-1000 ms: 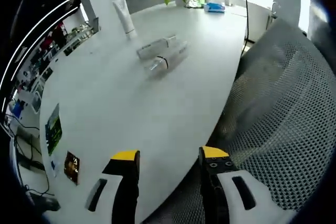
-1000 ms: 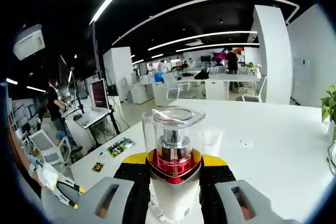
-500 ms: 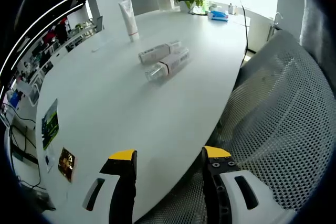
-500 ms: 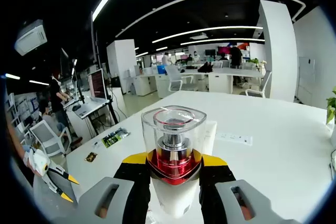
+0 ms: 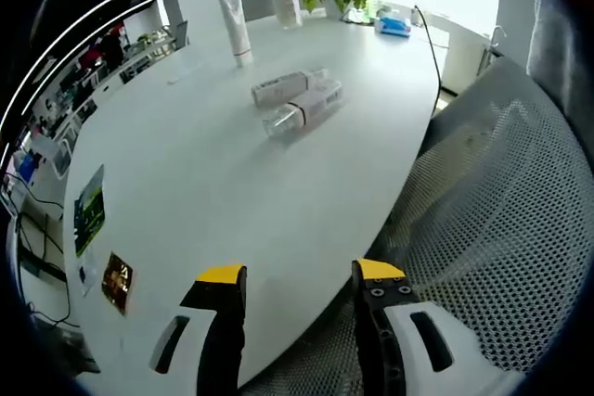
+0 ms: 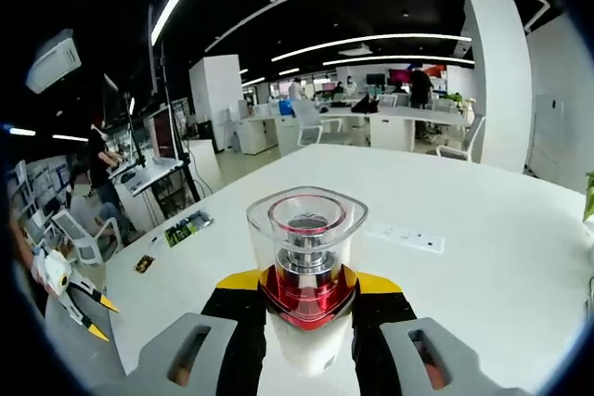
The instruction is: Arrange the skincare products in the storage area until every visible bottle or jar stands upright without overlapping.
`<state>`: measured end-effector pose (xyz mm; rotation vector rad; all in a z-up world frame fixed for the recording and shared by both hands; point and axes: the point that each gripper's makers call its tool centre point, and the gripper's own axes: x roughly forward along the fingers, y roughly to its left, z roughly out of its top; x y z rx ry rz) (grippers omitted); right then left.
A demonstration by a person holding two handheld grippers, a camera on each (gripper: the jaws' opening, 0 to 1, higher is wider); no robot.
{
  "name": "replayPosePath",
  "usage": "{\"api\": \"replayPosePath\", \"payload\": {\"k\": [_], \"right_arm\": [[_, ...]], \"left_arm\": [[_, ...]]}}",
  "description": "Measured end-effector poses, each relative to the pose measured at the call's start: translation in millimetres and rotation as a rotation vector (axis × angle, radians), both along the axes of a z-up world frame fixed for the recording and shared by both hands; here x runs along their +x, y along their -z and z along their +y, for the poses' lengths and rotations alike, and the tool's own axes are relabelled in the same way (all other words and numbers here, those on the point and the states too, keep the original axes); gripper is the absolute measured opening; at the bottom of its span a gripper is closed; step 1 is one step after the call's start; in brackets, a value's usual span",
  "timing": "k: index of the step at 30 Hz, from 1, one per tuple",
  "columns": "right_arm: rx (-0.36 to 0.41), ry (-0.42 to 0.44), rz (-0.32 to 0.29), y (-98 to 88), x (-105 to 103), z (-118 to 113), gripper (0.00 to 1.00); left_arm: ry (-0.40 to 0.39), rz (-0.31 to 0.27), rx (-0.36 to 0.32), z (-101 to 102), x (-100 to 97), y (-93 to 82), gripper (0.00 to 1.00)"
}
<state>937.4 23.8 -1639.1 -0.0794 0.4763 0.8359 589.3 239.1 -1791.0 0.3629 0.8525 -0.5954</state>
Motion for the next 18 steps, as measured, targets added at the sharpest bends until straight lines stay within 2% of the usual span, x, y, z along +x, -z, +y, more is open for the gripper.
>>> {"api": "replayPosePath", "payload": {"k": [8, 18], "right_arm": [[-0.039, -0.061, -0.012, 11.7, 11.8, 1.3, 0.30], [-0.083, -0.101, 0.004, 30.1, 24.1, 4.2, 0.30]], "left_arm": [[-0.012, 0.016, 0.015, 3.5, -0.8, 3.4, 0.41], [-0.026, 0.044, 0.037, 9.1, -3.3, 9.2, 0.39]]}}
